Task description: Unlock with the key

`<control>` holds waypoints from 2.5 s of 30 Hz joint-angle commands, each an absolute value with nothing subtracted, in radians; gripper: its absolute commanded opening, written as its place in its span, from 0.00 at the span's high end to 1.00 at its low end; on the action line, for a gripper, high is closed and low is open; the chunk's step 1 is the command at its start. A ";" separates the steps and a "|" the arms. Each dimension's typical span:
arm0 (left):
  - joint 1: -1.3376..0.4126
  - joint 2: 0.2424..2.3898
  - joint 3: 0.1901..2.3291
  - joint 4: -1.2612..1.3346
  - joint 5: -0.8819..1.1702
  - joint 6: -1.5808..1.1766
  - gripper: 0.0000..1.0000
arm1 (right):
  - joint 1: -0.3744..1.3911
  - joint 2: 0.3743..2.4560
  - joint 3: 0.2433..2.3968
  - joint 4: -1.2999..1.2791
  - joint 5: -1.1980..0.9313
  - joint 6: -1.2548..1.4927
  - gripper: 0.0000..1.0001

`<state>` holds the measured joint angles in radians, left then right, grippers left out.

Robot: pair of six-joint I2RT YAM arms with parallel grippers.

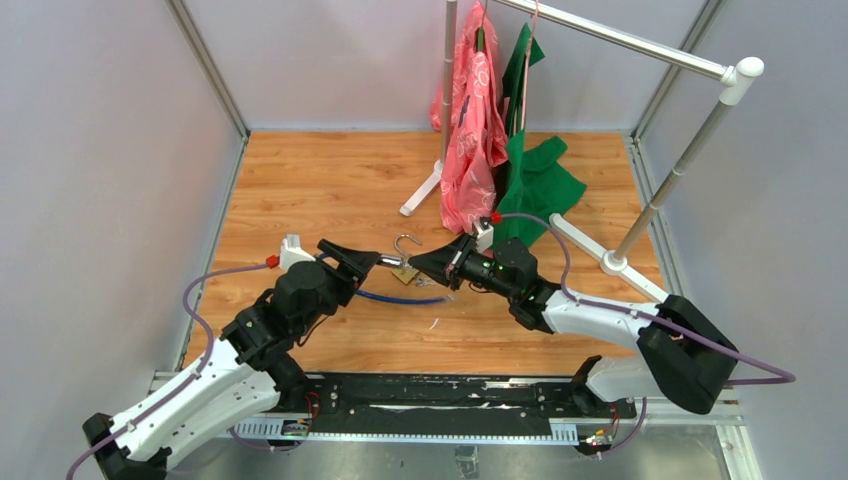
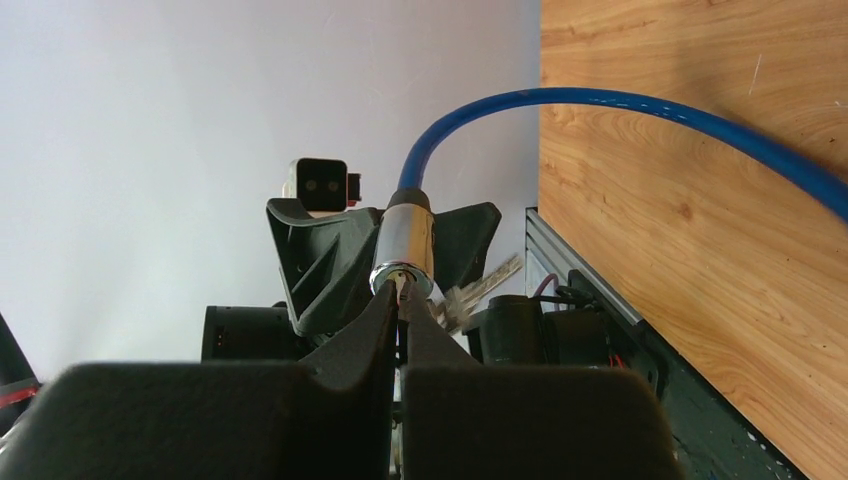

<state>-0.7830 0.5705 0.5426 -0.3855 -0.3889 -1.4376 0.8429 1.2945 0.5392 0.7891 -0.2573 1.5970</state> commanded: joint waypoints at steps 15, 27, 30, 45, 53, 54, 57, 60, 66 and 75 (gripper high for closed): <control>-0.793 0.520 0.628 -0.483 -0.476 -1.020 0.12 | 0.845 1.258 0.584 0.707 -0.239 1.482 1.00; -0.793 0.531 0.781 -0.670 -0.506 -0.874 0.09 | 0.844 1.198 0.625 0.568 -0.241 1.367 1.00; -0.793 0.538 0.822 -0.778 -0.537 -0.911 0.11 | 0.844 1.186 0.636 0.536 -0.262 1.335 1.00; -0.793 0.552 1.086 -1.039 -0.534 -0.771 0.12 | 0.863 1.120 0.681 0.335 -0.328 1.158 1.00; -0.793 0.554 1.245 -1.121 -0.571 -0.704 0.12 | 0.894 1.107 0.692 0.276 -0.335 1.102 1.00; -0.793 0.552 1.250 -1.122 -0.575 -0.700 0.12 | 0.899 1.106 0.696 0.265 -0.337 1.093 1.00; -0.793 0.548 1.270 -1.121 -0.576 -0.696 0.13 | 0.923 1.100 0.705 0.224 -0.333 1.060 1.00; -0.793 0.550 1.283 -1.122 -0.572 -0.694 0.13 | 0.944 1.095 0.704 0.195 -0.331 1.030 1.00; -0.793 0.543 1.297 -1.120 -0.562 -0.698 0.15 | 0.996 1.100 0.712 0.128 -0.347 0.972 1.00; -0.793 0.542 1.286 -1.118 -0.532 -0.697 0.16 | 1.057 1.043 0.693 0.016 -0.309 0.917 1.00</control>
<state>-0.7879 0.5438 1.2812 -1.1061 -0.5446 -0.7094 1.0428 1.0847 0.6880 0.0944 -0.3473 0.9646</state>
